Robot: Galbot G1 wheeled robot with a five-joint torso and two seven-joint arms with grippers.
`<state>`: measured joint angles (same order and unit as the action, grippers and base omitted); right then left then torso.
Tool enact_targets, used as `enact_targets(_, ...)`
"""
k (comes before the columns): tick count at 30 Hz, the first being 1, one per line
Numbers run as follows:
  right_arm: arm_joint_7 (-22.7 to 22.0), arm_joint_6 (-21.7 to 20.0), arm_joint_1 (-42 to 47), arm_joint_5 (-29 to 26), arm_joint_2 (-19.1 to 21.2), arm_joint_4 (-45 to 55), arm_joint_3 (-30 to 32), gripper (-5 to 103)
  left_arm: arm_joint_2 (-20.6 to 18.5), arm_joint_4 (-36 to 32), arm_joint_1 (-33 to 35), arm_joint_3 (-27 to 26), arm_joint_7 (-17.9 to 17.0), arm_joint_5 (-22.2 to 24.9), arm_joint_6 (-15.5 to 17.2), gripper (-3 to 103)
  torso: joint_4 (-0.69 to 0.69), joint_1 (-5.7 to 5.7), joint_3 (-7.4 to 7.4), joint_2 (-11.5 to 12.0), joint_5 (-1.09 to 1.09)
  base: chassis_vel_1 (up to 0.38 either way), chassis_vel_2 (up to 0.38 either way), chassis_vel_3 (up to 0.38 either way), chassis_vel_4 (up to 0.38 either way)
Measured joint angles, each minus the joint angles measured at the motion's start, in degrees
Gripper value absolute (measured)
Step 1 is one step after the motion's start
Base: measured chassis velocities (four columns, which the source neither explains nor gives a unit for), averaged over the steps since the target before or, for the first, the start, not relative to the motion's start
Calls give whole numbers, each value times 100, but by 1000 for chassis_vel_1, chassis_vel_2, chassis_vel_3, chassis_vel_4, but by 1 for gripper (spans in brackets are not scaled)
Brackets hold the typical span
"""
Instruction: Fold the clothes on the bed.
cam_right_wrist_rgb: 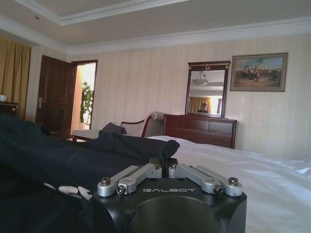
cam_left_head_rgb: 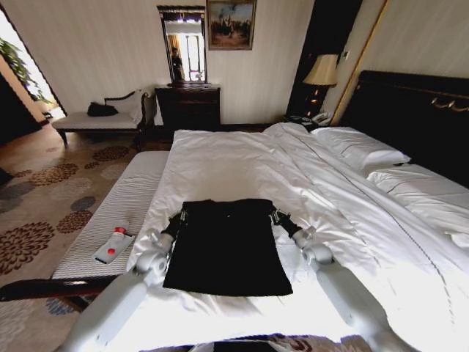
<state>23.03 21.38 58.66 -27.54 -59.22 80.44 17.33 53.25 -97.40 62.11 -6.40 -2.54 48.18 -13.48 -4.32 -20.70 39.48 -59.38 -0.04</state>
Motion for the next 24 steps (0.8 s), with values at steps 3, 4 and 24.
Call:
enact_targets(3,-4,32,355,80,-45,232,170,1,-26,-201,235,-130,-29,-104,-46,2,-2,0,1,0,1,0,0,0,0)
enact_targets(4,-4,32,355,80,-45,232,170,1,-26,-201,235,-130,-29,-104,-46,2,-2,0,1,0,1,0,0,0,0)
enact_targets(24,-30,281,1712,550,-322,1107,513,1,-128,-978,1978,-1074,97,-648,-262,2,0,-1,1,1,0,0,0,0,0)
